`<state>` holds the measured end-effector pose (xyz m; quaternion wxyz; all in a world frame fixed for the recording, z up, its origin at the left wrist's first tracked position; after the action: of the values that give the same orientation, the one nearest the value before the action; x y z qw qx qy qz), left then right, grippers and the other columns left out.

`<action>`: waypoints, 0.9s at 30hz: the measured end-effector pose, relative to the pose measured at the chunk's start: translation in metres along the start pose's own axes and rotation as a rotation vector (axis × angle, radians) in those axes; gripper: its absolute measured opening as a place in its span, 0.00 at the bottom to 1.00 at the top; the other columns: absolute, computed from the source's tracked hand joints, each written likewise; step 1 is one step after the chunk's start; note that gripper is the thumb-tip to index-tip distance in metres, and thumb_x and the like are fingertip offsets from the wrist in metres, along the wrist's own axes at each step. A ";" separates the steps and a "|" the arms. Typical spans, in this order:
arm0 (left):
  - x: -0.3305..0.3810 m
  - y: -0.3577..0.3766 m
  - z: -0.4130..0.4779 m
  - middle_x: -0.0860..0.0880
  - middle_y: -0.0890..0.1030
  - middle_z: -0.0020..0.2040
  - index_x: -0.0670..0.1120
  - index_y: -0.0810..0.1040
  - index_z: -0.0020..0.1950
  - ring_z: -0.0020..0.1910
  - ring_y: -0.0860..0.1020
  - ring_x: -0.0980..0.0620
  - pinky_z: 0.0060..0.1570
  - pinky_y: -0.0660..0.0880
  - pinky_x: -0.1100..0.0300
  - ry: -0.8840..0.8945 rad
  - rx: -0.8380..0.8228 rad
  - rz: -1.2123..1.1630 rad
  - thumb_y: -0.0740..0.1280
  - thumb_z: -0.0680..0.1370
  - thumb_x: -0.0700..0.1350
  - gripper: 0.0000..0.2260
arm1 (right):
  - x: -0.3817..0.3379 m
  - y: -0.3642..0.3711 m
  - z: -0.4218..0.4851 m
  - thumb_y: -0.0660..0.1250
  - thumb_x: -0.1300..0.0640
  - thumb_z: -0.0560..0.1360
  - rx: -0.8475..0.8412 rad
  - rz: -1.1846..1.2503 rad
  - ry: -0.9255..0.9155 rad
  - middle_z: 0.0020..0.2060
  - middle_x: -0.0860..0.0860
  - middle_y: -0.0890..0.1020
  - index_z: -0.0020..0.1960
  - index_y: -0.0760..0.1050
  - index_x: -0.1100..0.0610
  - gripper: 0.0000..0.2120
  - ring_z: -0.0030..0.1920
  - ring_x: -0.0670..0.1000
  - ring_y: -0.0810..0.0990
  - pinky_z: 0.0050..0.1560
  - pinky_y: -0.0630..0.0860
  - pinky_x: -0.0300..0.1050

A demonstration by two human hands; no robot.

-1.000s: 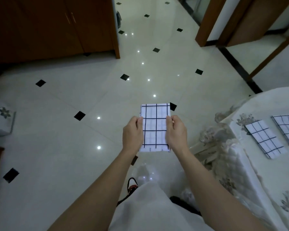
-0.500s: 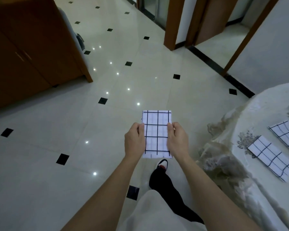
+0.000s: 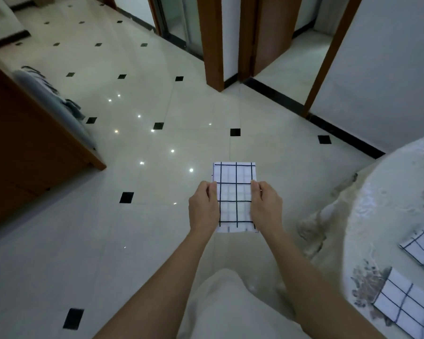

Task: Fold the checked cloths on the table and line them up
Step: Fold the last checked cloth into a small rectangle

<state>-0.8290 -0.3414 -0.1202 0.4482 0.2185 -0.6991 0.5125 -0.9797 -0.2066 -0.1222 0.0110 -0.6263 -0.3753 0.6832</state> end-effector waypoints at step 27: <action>0.188 0.297 0.365 0.53 0.76 0.34 0.44 0.74 0.42 0.32 0.71 0.58 0.34 0.68 0.64 0.234 -0.512 -0.048 0.59 0.84 0.49 0.14 | 0.036 -0.066 0.395 0.55 0.49 0.84 0.381 0.023 0.302 0.32 0.49 0.75 0.42 0.72 0.60 0.19 0.33 0.46 0.72 0.32 0.66 0.40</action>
<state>-1.2974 -0.5325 -0.1420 0.5785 0.0542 -0.7439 0.3301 -1.3591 -0.3389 -0.1443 0.1770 -0.7124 -0.2264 0.6403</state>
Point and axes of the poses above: each hand's wrist, its own z-axis towards the middle knuckle, its own y-axis out of the palm, x = y × z, the point moved 10 cm from there along z, towards the middle knuckle
